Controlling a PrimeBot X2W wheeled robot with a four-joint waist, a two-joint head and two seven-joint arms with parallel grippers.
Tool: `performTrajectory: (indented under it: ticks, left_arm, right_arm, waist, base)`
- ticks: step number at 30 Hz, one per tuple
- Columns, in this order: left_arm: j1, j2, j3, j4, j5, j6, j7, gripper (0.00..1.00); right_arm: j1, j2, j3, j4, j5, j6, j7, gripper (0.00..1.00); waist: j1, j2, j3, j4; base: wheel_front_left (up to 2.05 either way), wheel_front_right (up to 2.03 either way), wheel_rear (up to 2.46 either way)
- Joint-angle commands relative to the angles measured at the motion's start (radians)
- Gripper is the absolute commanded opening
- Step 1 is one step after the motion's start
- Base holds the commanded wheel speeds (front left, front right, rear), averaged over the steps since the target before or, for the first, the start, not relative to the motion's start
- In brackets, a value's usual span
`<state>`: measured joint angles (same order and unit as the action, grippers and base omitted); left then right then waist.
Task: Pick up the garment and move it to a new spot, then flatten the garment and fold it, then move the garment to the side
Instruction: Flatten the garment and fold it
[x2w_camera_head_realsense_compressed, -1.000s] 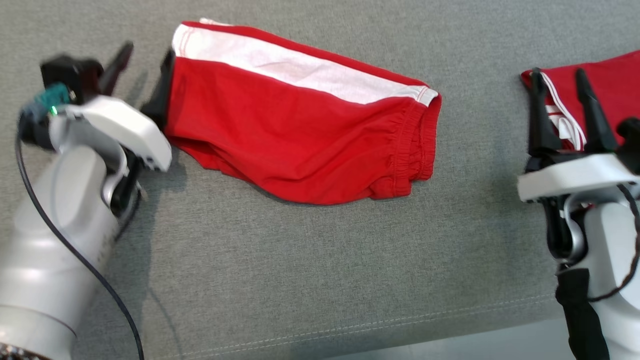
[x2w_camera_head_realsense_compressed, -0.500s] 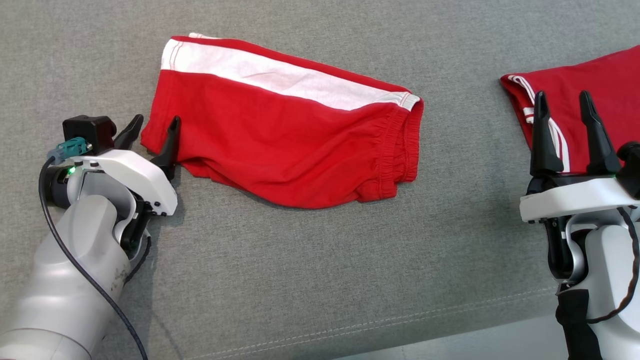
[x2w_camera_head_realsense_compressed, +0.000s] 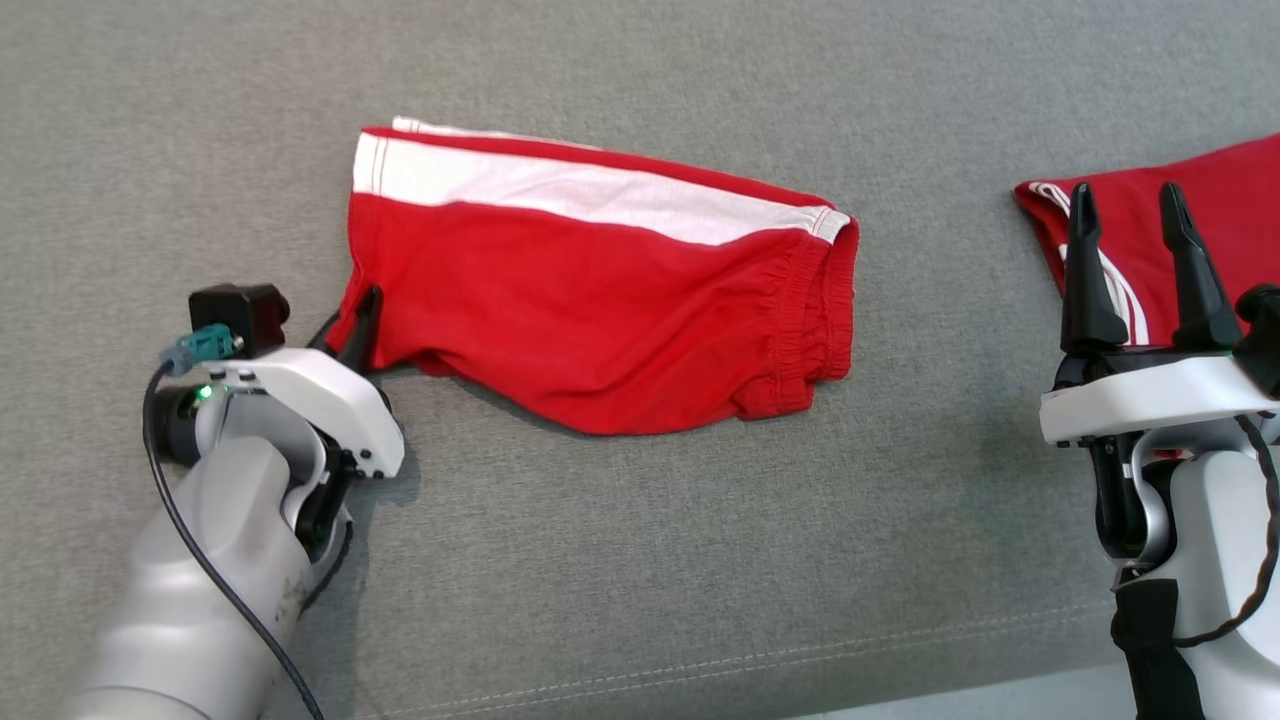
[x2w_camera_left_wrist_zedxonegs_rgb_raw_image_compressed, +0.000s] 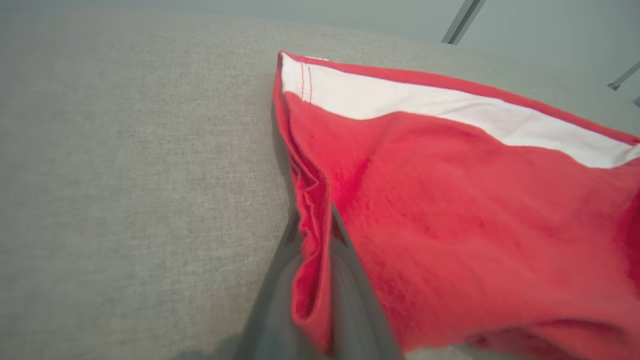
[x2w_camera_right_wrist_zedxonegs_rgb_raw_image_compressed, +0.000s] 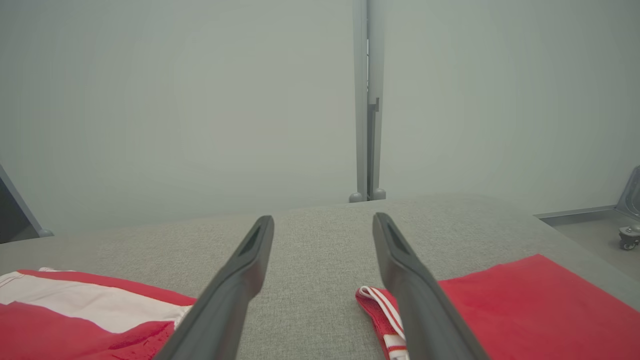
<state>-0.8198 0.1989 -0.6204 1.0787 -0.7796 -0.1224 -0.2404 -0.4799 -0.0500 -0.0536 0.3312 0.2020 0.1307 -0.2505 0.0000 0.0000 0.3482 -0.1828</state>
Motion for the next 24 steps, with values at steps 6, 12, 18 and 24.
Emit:
performTrajectory:
  ticks: [6, 12, 18, 24]
  left_arm:
    - [0.073, 0.004, 0.064, -0.051, 0.006, 0.026, -0.021, 0.00]
    - [0.185, -0.030, 0.112, -0.114, 0.033, 0.063, -0.021, 0.00]
    - [0.269, -0.061, 0.131, -0.128, 0.057, 0.077, -0.021, 0.00]
    - [0.290, -0.063, 0.164, -0.143, 0.081, 0.092, -0.021, 0.51]
  right_arm:
    - [0.025, 0.000, 0.026, 0.009, 0.001, 0.000, -0.011, 1.00]
    - [0.054, -0.007, 0.047, 0.069, 0.009, 0.000, -0.011, 1.00]
    - [0.070, -0.026, 0.072, 0.110, 0.024, 0.000, -0.011, 1.00]
    - [0.067, -0.028, 0.130, 0.146, 0.051, 0.000, -0.011, 1.00]
  waist:
    - [0.0000, 0.0000, -0.090, 0.069]
    - [0.0000, 0.0000, -0.162, 0.125]
    - [0.0000, 0.0000, -0.187, 0.169]
    - [0.0000, 0.0000, -0.180, 0.186]
  base:
    - [0.00, 0.00, 0.00]
    - [0.00, 0.00, 0.00]
    - [0.00, 0.00, 0.00]
    - [0.00, 0.00, 0.00]
